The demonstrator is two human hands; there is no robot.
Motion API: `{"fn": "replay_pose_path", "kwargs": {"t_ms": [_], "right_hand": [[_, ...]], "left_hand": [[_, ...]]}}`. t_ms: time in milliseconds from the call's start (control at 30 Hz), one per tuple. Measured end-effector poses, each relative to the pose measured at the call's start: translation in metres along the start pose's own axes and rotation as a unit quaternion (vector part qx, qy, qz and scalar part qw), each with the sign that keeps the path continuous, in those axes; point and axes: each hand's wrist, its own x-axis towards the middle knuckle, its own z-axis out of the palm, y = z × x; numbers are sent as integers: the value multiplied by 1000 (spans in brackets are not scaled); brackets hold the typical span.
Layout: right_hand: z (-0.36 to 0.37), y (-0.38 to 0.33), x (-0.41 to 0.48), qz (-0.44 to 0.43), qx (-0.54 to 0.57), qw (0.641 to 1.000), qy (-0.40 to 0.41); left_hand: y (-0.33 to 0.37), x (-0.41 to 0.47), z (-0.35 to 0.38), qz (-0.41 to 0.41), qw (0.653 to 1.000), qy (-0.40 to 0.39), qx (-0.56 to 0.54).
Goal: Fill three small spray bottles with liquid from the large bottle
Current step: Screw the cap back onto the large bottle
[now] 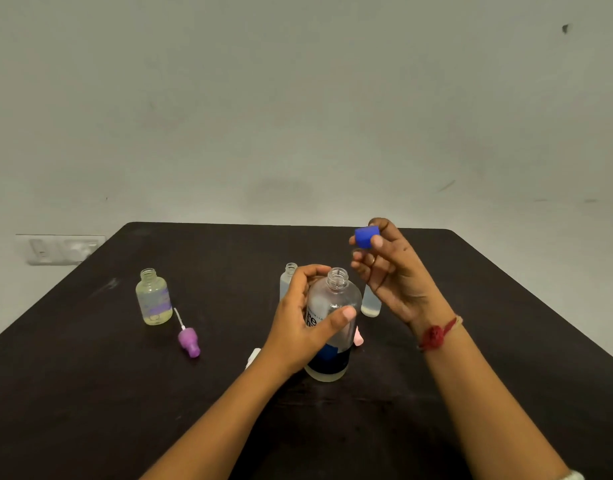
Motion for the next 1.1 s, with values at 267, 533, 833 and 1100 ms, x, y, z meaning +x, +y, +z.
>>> {"fn": "replay_pose_path", "kwargs": {"t_ms": [267,533,833,1100], "right_hand": [[-5,24,-3,8,149,988,39],[-1,18,-5,-97,-155,980,74],[7,23,-9,-167,-354,920,9],[11,24,-14,-213,-436,874,3]], "left_hand": [[-2,1,0,8,1000,-3,7],[-3,2,-1,-8,1000,5,21],[-2,4,-2,-16,999,-6,27],[-1,3,-2,-13,1000,-6,13]]}}
